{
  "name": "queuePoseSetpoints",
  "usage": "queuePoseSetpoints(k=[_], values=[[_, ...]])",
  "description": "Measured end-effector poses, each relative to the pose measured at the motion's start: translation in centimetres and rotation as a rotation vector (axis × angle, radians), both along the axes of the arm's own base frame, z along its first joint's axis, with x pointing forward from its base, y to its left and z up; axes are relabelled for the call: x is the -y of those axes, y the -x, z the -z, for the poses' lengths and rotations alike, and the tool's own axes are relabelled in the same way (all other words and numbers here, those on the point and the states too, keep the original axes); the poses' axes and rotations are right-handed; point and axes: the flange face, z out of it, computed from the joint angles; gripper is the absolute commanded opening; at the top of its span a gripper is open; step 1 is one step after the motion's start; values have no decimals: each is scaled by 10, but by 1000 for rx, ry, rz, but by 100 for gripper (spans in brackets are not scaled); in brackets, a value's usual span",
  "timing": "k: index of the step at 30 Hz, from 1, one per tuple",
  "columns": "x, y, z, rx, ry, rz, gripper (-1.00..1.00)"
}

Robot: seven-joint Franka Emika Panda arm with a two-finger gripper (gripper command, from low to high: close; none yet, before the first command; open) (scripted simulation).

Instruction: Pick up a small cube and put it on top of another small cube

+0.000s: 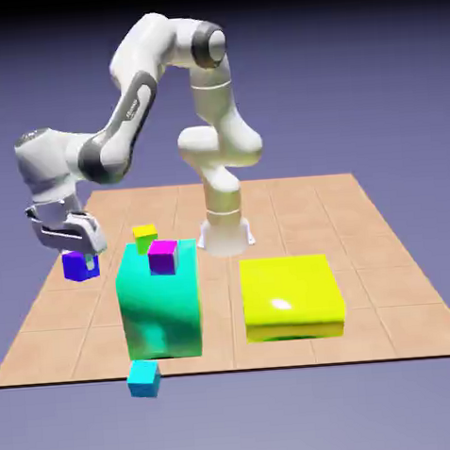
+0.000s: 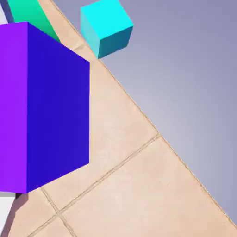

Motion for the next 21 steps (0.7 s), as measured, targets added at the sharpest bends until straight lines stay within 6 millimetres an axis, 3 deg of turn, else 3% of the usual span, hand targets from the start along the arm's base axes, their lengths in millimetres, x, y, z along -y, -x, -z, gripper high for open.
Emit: queuePoseSetpoints(k=[8,11,15,16,18,21], values=[[-86,41,-85,-190,29,-39,-100],[-93,49,-80,-250,10,7,-100],[-99,58,-19,-250,9,7,-100],[-100,59,-12,-250,9,7,100],[-100,59,-12,-251,12,6,100],[-94,51,-57,-251,12,6,100]])
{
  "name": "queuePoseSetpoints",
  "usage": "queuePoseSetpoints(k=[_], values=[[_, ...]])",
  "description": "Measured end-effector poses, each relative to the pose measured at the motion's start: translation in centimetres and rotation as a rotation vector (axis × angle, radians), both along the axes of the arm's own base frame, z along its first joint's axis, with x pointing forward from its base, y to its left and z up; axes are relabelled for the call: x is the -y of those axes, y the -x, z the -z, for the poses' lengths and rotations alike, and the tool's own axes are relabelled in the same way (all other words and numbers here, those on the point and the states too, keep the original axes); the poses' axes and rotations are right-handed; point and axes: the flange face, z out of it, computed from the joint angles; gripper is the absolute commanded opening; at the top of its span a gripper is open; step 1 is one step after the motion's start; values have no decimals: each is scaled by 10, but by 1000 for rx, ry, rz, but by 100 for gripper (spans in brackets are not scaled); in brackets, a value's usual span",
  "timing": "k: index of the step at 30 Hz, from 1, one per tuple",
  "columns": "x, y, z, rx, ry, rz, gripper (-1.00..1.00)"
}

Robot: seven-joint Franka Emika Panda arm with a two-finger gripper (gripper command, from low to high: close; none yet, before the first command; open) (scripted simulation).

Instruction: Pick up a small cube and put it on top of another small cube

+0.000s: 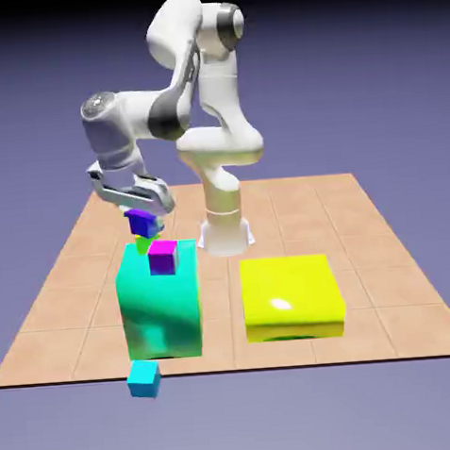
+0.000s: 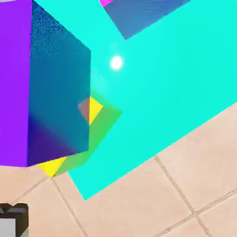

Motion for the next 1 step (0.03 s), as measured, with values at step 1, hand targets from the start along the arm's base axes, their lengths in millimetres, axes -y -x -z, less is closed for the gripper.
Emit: queuePoseSetpoints(k=[1], values=[[1,-2,-15,0,0,0,100]])
